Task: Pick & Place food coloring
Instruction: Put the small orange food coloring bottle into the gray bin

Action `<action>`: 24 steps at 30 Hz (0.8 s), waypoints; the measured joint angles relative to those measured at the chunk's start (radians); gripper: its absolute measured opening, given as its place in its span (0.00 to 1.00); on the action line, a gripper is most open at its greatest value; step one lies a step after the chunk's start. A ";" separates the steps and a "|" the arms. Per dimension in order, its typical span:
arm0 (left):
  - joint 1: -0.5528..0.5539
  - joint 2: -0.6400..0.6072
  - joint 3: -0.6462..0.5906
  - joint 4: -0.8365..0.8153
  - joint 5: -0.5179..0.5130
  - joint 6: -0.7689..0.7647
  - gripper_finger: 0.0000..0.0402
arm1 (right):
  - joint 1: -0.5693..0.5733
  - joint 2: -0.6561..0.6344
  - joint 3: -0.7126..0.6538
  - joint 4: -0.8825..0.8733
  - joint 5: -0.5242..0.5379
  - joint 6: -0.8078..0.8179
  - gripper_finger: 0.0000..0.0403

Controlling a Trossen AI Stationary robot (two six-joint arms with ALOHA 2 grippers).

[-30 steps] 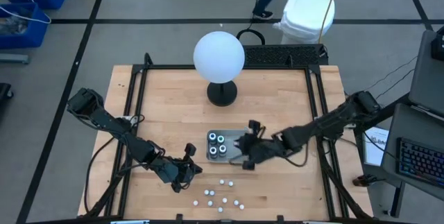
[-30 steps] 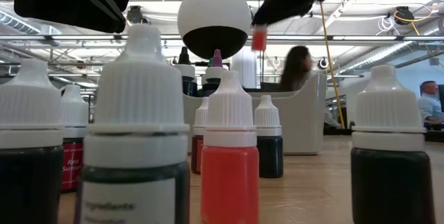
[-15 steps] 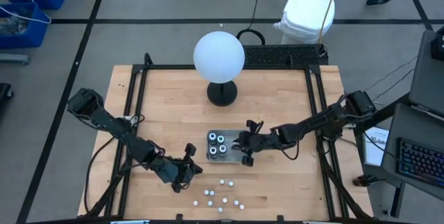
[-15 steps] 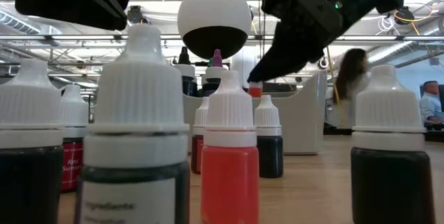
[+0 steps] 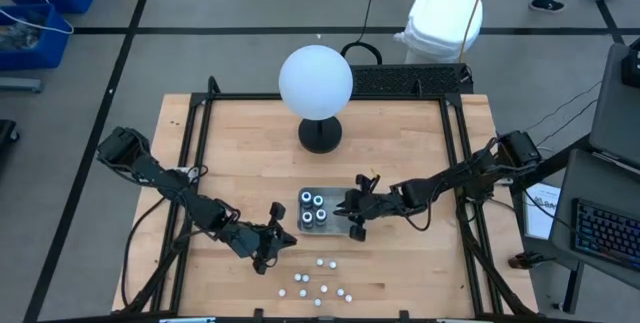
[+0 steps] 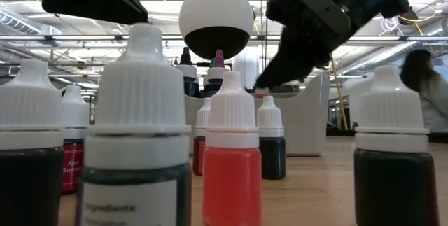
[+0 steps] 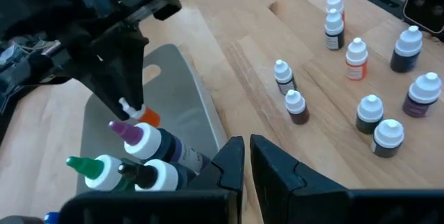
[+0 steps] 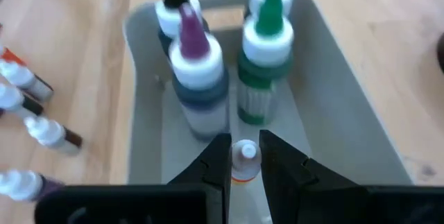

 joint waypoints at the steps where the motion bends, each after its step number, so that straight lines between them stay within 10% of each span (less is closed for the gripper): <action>1: 0.000 0.000 0.000 0.002 0.000 0.000 0.09 | 0.000 0.007 0.017 -0.008 0.000 -0.004 0.12; 24: -0.001 0.000 0.000 -0.020 0.060 0.000 0.09 | -0.001 0.201 0.170 -0.177 0.085 0.077 0.12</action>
